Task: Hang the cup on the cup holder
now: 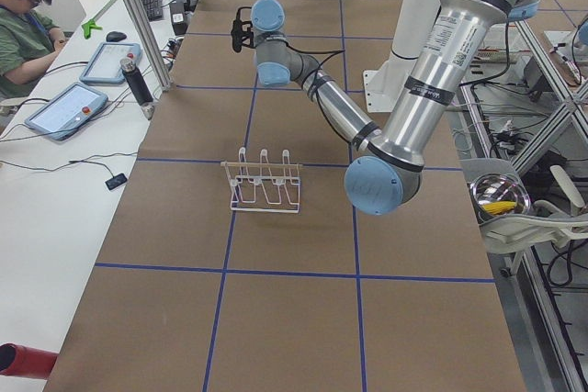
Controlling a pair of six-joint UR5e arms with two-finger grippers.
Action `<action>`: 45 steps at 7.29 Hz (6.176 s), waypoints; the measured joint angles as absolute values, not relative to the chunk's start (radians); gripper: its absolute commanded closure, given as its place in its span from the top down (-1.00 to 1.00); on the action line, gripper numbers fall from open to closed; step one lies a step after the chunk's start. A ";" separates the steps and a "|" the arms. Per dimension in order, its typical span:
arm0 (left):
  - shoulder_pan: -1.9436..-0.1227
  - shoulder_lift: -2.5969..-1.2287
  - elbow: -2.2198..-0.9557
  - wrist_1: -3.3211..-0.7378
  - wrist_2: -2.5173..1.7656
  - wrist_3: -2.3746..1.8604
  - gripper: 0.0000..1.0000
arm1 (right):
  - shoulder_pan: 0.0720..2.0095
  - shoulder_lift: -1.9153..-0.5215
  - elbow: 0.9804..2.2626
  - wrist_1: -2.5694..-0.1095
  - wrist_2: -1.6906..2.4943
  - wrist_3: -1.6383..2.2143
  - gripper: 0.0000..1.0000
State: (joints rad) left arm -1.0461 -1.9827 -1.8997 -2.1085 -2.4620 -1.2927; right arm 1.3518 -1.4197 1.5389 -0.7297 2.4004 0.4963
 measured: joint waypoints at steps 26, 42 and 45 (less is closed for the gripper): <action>-1.124 -2.007 -1.767 -1.282 -2.231 -0.367 -1.00 | 1.378 -1.430 1.732 -1.856 2.191 -0.083 1.00; -1.493 -1.775 -1.931 -1.189 -2.279 0.037 0.97 | 1.385 -1.440 1.742 -1.853 2.264 -0.094 1.00; -1.626 -1.686 -1.742 -1.341 -2.279 0.139 0.97 | 1.410 -1.437 1.732 -1.852 2.294 -0.085 1.00</action>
